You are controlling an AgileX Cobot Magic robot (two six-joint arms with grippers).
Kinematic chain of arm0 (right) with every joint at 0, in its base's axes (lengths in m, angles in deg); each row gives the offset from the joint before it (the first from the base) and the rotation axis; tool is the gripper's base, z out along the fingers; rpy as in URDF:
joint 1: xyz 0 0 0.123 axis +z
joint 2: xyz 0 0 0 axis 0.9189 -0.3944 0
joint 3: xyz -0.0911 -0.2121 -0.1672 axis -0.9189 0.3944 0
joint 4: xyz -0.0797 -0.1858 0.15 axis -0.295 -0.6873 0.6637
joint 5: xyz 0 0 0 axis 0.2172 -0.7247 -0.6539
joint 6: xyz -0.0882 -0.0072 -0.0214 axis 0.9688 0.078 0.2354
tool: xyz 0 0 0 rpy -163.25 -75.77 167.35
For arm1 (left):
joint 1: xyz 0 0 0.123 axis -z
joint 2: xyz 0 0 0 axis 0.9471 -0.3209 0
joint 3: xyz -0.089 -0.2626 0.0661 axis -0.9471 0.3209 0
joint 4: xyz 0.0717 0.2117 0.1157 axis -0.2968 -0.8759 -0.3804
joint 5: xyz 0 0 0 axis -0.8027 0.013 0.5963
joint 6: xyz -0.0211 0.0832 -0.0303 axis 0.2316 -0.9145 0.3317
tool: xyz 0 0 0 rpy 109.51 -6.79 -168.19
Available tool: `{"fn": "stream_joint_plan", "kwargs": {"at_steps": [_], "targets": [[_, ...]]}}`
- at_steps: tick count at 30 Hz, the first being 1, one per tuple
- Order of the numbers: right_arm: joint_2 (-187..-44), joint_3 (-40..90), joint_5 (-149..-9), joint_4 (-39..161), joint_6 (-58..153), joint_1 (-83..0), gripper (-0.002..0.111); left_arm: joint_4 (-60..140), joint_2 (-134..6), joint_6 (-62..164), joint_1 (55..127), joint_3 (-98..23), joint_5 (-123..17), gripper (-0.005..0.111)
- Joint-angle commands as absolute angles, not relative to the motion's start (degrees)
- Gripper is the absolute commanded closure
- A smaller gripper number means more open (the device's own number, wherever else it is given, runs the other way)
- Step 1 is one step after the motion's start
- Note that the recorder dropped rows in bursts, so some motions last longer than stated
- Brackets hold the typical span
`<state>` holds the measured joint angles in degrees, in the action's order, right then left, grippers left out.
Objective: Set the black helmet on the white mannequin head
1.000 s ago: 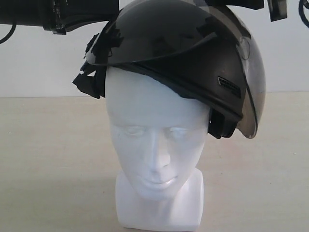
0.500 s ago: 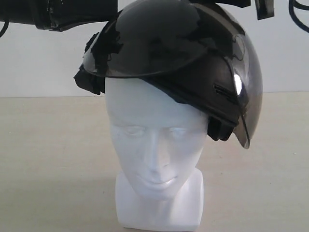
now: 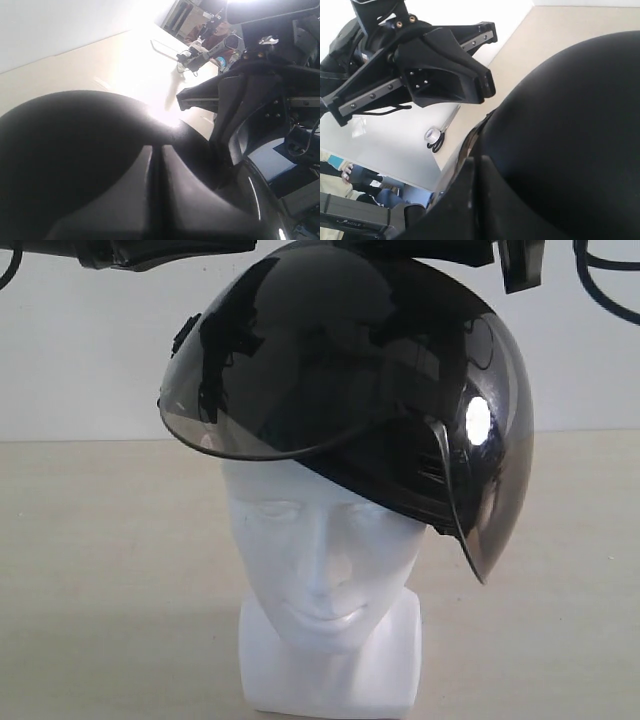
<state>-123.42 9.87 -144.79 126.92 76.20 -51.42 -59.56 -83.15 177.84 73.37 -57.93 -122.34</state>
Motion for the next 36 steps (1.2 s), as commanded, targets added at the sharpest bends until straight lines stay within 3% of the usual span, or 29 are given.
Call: {"fn": "stream_joint_plan", "kwargs": {"at_steps": [1,28,36], "targets": [[-123.7,10.7,-149.4,121.9,76.5,-50.8,0.109,-59.8,-82.8,178.3,74.0,-58.3,-122.7,0.102],[-122.6,10.7,-149.4,121.8,76.3,-46.2,0.109,-59.8,-82.8,178.4,76.5,-58.3,-122.7,0.102],[-119.4,7.1,-140.3,114.0,70.1,-46.5,0.109,-59.8,-82.8,178.4,76.5,-58.3,-122.7,0.102]]}}
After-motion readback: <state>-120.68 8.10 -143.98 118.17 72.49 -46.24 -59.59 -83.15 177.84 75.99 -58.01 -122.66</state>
